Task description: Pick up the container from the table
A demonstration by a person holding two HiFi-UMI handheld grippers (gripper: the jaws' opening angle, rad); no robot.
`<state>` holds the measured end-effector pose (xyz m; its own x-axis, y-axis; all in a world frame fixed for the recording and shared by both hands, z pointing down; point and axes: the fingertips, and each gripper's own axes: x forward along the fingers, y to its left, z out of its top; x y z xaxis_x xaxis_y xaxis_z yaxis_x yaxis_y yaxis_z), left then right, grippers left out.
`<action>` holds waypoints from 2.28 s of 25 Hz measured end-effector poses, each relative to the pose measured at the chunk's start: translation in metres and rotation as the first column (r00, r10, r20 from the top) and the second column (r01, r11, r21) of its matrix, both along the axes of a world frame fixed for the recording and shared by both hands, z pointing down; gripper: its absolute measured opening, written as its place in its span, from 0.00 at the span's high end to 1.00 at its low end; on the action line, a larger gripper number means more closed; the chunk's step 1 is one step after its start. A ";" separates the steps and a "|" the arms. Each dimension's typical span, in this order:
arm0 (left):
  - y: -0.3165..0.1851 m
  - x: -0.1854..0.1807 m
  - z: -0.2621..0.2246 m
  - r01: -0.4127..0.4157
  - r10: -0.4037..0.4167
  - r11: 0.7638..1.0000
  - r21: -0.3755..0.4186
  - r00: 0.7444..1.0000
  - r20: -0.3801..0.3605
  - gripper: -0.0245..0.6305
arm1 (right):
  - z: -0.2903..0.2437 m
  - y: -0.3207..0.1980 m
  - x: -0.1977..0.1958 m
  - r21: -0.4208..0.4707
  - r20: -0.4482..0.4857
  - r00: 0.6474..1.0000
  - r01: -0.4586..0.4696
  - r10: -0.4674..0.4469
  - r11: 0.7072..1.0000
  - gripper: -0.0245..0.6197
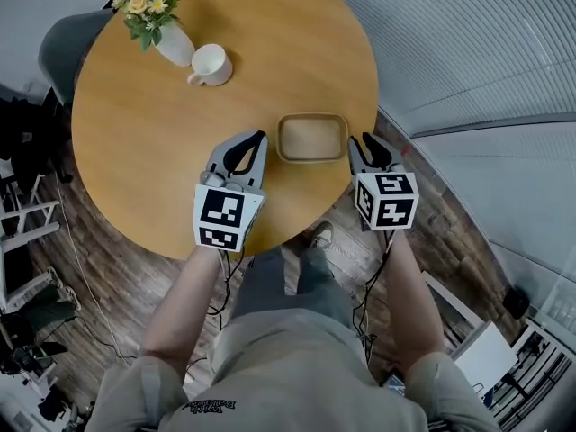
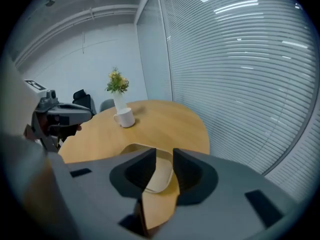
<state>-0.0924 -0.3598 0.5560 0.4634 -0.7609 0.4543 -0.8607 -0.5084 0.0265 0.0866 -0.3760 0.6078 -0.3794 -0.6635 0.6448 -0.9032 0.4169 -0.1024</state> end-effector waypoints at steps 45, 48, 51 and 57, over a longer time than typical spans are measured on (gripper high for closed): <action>0.029 0.009 -0.023 0.014 -0.015 1.000 -0.027 0.999 -0.040 0.93 | -0.046 0.013 0.021 0.057 0.078 0.993 -0.096 0.092 0.994 0.91; 0.030 0.009 -0.060 -0.006 0.007 0.999 0.047 1.000 -0.023 0.93 | -0.090 0.014 0.020 0.132 0.101 0.992 -0.094 0.081 0.987 0.91; 0.033 0.011 -0.102 -0.033 0.033 0.990 0.138 0.999 0.002 0.93 | -0.140 0.017 0.023 0.216 0.123 0.990 -0.093 0.067 0.972 0.91; 0.051 0.012 -0.172 -0.065 0.065 0.964 0.258 0.998 0.009 0.93 | -0.232 0.037 0.018 0.367 0.172 0.985 -0.096 0.033 0.925 0.91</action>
